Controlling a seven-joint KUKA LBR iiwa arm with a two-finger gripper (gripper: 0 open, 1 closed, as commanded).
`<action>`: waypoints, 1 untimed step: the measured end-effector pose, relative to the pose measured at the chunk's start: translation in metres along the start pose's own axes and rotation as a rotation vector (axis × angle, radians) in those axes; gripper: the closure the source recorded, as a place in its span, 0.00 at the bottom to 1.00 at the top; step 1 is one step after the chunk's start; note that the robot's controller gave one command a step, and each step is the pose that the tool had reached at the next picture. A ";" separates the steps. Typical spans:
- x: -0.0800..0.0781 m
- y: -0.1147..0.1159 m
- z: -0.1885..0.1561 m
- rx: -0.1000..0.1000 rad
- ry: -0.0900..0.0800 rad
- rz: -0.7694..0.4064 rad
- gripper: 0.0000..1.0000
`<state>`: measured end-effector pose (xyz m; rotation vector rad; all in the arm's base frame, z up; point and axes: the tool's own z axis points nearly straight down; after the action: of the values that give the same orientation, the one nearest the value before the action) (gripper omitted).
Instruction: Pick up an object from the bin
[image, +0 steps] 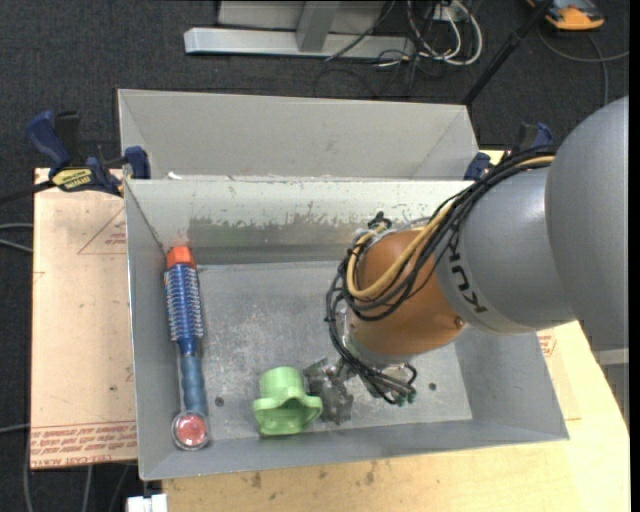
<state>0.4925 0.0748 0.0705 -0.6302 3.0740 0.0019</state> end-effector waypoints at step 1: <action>-0.120 0.068 -0.043 -0.002 -0.009 -0.067 1.00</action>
Offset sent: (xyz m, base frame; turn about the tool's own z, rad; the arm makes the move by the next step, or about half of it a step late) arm 0.0810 0.1034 0.0413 -0.0611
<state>0.5761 0.1840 0.1144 -0.7315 3.0433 0.0076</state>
